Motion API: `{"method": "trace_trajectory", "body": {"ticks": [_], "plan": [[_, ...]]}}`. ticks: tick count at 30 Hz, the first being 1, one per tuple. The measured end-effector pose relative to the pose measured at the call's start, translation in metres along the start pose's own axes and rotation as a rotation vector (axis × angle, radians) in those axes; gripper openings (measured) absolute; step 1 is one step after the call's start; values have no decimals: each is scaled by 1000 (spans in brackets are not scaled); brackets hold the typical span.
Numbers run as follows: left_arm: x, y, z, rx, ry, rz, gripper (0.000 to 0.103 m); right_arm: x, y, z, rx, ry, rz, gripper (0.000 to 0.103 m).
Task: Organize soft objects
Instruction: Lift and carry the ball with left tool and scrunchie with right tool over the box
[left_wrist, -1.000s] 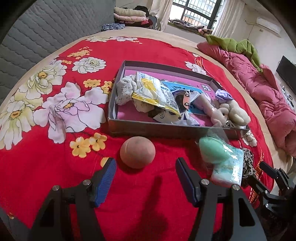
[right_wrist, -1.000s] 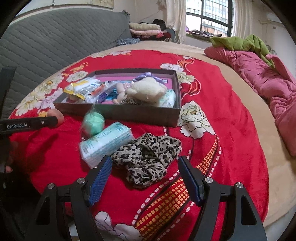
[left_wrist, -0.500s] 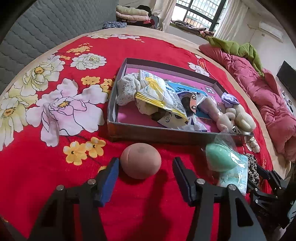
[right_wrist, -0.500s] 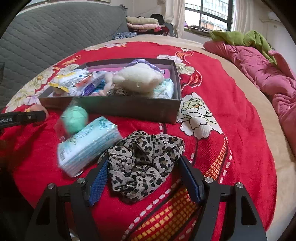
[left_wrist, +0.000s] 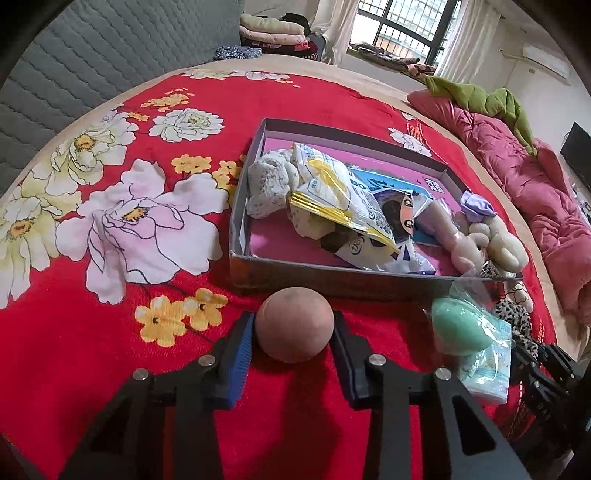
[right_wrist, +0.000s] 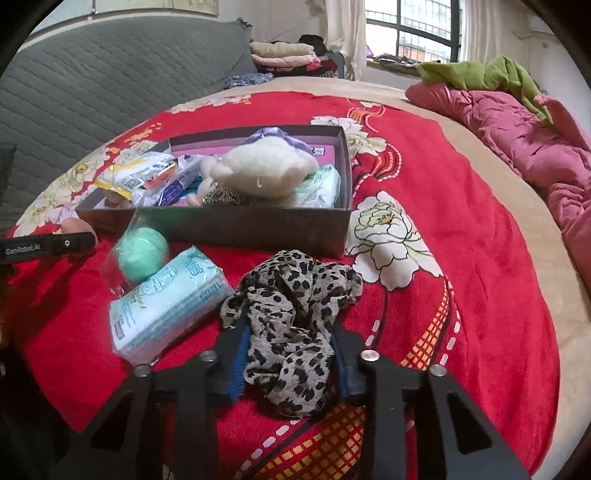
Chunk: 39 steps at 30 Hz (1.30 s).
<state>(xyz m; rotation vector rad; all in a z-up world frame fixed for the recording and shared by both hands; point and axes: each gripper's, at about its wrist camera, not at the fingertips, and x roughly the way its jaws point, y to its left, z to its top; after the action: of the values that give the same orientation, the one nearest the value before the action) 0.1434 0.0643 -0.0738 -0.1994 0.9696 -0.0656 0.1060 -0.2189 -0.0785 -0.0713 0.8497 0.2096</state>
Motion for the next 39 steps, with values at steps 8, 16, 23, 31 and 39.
{"method": "trace_trajectory", "body": {"ticks": [8, 16, 23, 31, 39], "plan": [[-17, -6, 2, 23, -37, -17, 40, -20, -6, 8, 23, -81, -9, 28], [-35, -15, 4, 43, -74, -37, 40, -43, -2, 15, 12, -151, -16, 28], [-50, -20, 9, 55, -110, -50, 40, -64, 12, 25, -8, -215, 9, 28], [-58, -22, 19, 55, -145, -52, 40, -75, 34, 38, -57, -262, 32, 28], [-50, -17, 31, 51, -145, -27, 40, -75, 41, 56, -58, -304, 44, 28]]}}
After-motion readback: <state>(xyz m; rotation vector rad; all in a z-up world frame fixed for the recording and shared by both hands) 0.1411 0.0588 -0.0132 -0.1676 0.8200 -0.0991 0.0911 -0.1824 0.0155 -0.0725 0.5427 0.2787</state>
